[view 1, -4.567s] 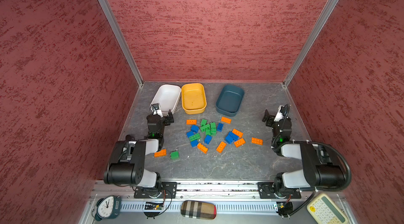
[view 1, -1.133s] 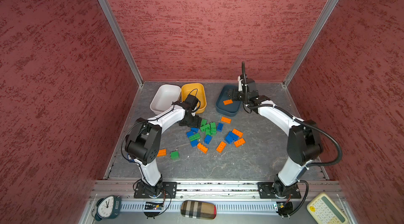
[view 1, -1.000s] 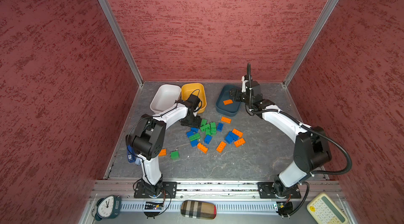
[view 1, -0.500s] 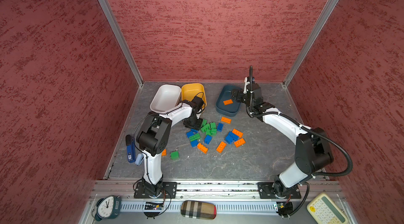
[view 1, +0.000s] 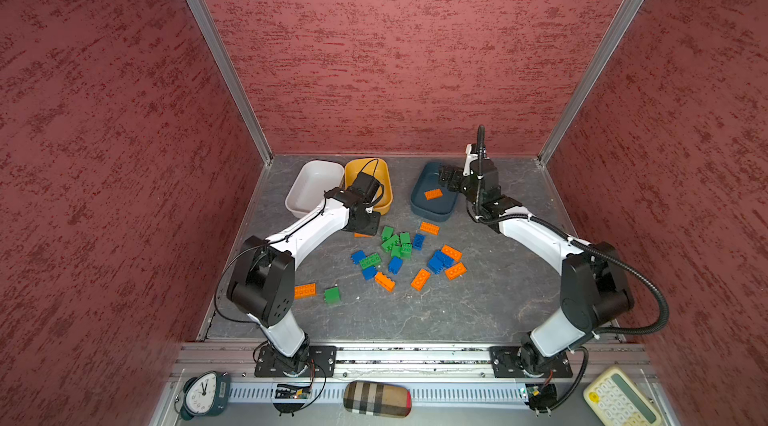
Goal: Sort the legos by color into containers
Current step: 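Carry the blue brick over the yellow tub and release it with the left gripper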
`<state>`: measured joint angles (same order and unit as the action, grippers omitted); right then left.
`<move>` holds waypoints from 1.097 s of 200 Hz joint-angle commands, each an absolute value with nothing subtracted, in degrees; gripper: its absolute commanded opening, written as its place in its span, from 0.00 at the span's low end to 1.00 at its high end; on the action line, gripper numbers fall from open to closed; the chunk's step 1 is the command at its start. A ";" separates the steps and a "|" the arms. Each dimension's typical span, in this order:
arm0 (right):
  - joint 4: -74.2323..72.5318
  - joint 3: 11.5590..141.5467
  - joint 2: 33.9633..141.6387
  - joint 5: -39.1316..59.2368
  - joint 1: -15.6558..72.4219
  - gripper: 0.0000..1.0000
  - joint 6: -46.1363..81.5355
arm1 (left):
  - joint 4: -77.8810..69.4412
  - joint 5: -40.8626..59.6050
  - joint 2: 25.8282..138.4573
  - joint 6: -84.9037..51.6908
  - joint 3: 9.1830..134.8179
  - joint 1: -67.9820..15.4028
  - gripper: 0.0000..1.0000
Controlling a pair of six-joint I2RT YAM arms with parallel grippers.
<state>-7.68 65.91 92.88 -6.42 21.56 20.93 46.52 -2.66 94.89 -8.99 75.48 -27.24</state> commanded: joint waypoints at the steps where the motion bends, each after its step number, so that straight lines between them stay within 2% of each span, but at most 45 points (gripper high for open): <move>1: -10.37 64.85 90.75 -4.27 21.84 0.99 21.62 | 39.08 -3.88 94.16 -11.44 78.97 -26.56 0.28; 53: -9.30 61.46 87.85 -3.30 21.80 0.99 24.07 | 26.11 -6.19 104.43 -15.49 87.21 -24.91 0.28; 101: -4.09 59.81 85.52 -2.28 21.82 0.99 25.22 | 28.77 -14.80 120.58 -17.25 101.60 -24.13 0.27; 135: 0.35 59.44 84.40 -0.88 21.88 0.99 25.57 | 28.28 -22.98 125.25 -16.24 106.33 -24.21 0.28; 152: 1.07 58.36 83.96 -0.69 21.88 0.99 26.32 | 30.02 -22.96 126.36 -16.96 108.27 -23.62 0.36; 170: 1.14 57.45 83.84 -0.62 21.88 0.99 27.06 | 32.84 -20.57 126.23 -16.67 109.93 -23.42 0.61; 182: 1.01 57.52 84.18 -0.38 21.86 0.99 27.24 | 31.47 -19.29 123.96 -15.72 107.82 -23.79 0.73; 219: -0.21 59.96 87.21 1.09 21.94 0.99 27.33 | 30.31 -17.85 113.45 -16.02 98.98 -24.07 0.86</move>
